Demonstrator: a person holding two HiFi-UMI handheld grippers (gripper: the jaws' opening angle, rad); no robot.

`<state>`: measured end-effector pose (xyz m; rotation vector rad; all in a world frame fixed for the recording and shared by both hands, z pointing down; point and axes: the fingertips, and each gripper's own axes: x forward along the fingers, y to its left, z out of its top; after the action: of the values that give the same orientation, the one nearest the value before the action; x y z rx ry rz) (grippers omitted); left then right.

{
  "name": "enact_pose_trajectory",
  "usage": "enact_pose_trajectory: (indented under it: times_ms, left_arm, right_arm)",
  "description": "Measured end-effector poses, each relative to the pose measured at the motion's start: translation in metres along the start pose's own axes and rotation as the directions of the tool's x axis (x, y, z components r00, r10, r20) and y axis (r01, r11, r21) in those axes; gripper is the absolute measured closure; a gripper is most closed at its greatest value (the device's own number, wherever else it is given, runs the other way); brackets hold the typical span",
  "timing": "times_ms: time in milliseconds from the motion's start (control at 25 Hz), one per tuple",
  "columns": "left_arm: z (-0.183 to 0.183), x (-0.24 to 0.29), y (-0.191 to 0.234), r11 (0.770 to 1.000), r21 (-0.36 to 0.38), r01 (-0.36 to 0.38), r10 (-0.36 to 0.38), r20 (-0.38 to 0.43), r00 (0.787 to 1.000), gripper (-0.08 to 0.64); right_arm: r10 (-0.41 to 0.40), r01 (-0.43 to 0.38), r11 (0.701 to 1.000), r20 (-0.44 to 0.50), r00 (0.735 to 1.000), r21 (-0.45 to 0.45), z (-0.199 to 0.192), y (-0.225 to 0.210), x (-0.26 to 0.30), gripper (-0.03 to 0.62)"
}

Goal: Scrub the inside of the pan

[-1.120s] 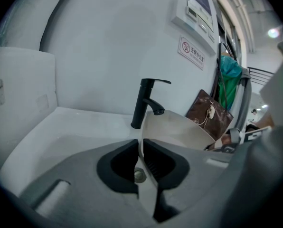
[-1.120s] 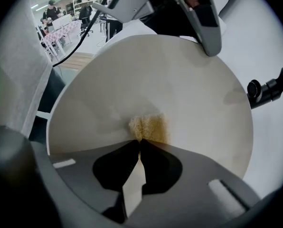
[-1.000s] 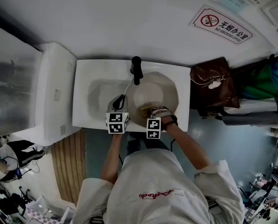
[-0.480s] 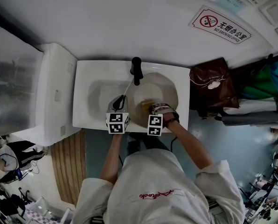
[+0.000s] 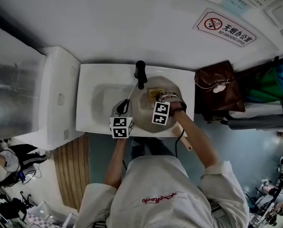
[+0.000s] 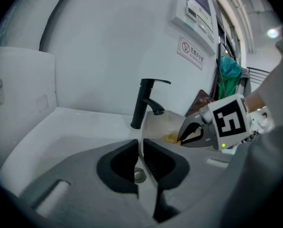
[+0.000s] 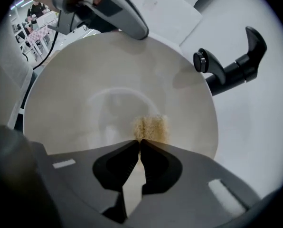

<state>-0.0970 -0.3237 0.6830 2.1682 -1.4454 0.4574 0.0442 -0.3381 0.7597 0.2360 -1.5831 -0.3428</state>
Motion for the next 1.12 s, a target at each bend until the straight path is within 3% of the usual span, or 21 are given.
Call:
enact_pose_trajectory:
  times_ms: [440, 1120]
  left_arm:
    - [-0.001, 0.000, 0.000, 1.000, 0.002, 0.000, 0.000, -0.008, 1.000, 0.526]
    - [0.000, 0.000, 0.001, 1.000, 0.004, -0.008, 0.008, -0.002, 1.000, 0.526]
  right_arm:
    - [-0.018, 0.018, 1.000, -0.032, 0.999, 0.012, -0.001, -0.030, 0.021, 0.569]
    - [0.046, -0.048, 0.998, -0.046, 0.998, -0.030, -0.008, 0.008, 0.020, 0.569]
